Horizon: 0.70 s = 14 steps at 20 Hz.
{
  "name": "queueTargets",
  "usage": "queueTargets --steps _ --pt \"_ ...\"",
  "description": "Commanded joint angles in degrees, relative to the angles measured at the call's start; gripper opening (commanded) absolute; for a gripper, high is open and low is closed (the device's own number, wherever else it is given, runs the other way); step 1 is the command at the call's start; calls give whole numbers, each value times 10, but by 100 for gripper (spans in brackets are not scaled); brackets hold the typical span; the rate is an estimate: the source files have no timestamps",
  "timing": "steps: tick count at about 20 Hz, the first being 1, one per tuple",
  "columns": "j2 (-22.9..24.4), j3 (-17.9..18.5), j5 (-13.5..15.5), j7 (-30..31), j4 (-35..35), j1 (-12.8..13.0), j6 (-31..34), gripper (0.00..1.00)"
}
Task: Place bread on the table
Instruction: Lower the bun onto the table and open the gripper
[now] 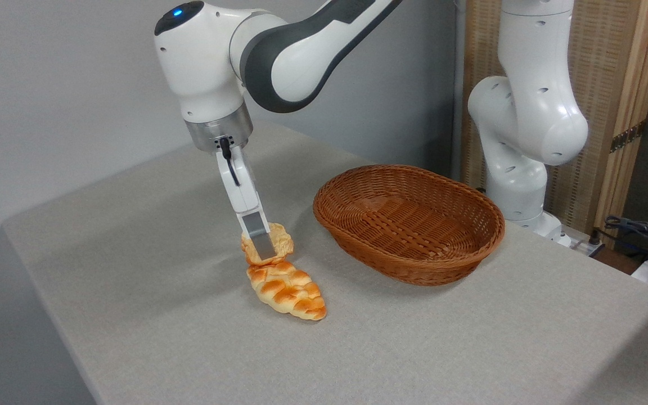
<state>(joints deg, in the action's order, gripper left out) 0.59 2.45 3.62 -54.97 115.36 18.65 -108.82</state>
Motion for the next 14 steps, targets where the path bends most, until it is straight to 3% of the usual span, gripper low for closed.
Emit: queueTargets --steps 1,14 --pt "-3 2 -6 -2 -7 2 -4 100" --pt "1 4 -5 3 -16 2 -4 100"
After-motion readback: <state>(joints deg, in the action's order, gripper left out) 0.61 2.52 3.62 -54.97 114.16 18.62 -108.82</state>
